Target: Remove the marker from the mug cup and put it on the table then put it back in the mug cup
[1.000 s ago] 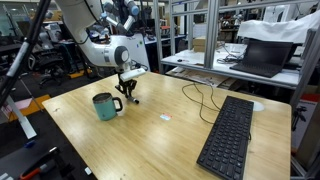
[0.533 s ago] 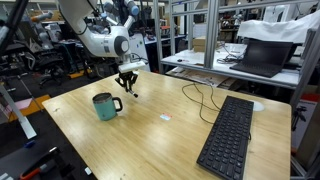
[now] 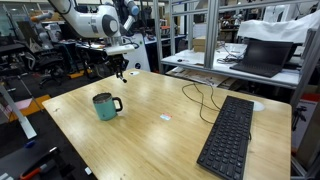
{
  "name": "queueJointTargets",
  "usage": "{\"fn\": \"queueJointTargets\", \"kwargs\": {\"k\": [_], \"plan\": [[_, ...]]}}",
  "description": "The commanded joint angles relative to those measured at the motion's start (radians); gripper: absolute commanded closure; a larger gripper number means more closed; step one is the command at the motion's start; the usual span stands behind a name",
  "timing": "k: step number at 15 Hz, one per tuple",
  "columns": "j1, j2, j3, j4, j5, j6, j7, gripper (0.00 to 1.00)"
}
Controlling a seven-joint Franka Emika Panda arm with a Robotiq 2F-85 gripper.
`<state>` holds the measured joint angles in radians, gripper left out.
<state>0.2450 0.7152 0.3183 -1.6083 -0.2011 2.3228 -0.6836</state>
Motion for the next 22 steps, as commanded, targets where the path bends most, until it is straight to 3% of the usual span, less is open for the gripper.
{"fn": "queueJointTargets", "kwargs": {"k": [1, 10, 17, 22], "plan": [[-0.017, -0.084, 0.016, -0.108, 0.045, 0.074, 0.036, 0.95], [-0.098, -0.2, 0.07, -0.449, 0.159, 0.446, 0.077, 0.95], [-0.091, -0.267, 0.073, -0.468, 0.142, 0.409, 0.175, 0.95], [-0.113, -0.287, 0.098, -0.516, 0.171, 0.471, 0.18, 0.95]]}}
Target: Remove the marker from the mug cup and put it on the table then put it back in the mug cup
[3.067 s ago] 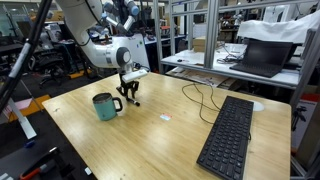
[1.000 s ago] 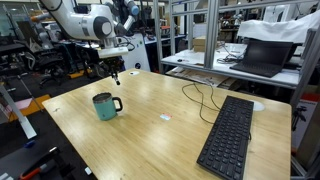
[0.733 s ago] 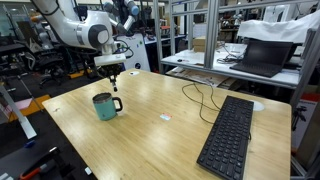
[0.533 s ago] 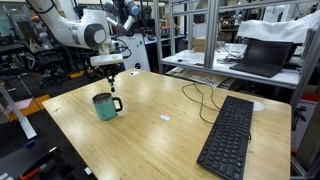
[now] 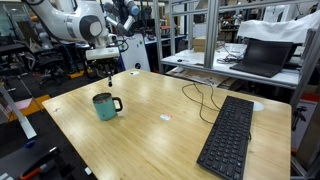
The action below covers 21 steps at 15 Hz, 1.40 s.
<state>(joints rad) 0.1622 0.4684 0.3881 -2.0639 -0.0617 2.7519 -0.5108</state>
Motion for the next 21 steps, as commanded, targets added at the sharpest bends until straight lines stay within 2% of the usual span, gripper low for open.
{"fn": "queueJointTargets", "kwargs": {"k": [1, 7, 11, 12, 13, 14, 19, 21], "plan": [[-0.04, -0.046, 0.036, -0.082, 0.046, 0.061, 0.01, 0.95], [-0.124, -0.077, 0.129, -0.249, 0.144, 0.244, 0.023, 0.95], [-0.217, -0.045, 0.221, -0.338, 0.119, 0.401, 0.043, 0.95], [-0.244, -0.036, 0.24, -0.355, 0.099, 0.435, 0.056, 0.54], [-0.252, -0.038, 0.246, -0.372, 0.141, 0.461, 0.01, 0.53], [-0.271, -0.033, 0.256, -0.383, 0.135, 0.48, 0.013, 0.48], [-0.329, -0.021, 0.272, -0.39, 0.112, 0.505, 0.004, 0.11], [-0.339, -0.019, 0.272, -0.38, 0.106, 0.486, -0.005, 0.01]]}}
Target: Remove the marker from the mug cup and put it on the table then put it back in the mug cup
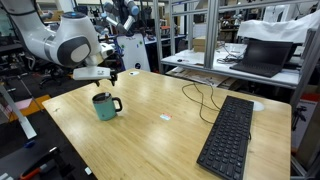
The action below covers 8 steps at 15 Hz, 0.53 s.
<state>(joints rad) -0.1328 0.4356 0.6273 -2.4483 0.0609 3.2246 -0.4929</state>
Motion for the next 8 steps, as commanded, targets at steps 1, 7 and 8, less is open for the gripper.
{"fn": "queueJointTargets", "kwargs": {"k": [1, 7, 8], "plan": [[-0.044, 0.014, 0.012, 0.016, -0.116, -0.014, 0.067, 0.0], [0.019, -0.027, -0.043, 0.123, -0.117, -0.346, 0.151, 0.0], [0.032, -0.036, -0.052, 0.143, -0.102, -0.395, 0.152, 0.0]]}}
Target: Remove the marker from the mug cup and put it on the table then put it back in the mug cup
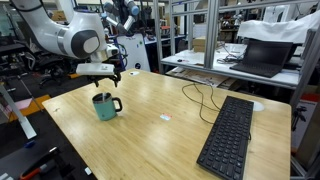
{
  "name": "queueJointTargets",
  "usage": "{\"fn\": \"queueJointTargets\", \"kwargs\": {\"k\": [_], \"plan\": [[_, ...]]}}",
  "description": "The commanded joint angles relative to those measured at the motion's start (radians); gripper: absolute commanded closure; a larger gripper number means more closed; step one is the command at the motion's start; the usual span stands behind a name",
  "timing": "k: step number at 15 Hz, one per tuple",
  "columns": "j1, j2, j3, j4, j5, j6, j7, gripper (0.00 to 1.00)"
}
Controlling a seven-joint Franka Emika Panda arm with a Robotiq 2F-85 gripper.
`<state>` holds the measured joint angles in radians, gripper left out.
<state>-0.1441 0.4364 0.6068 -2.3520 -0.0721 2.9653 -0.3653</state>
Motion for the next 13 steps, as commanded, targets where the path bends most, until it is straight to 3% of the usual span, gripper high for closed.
{"fn": "queueJointTargets", "kwargs": {"k": [1, 8, 13], "plan": [[0.063, -0.047, -0.046, 0.064, 0.041, -0.175, 0.03, 0.0], [0.258, -0.128, -0.198, 0.177, 0.035, -0.417, 0.138, 0.0], [0.352, -0.15, -0.275, 0.245, 0.012, -0.558, 0.218, 0.0]]}}
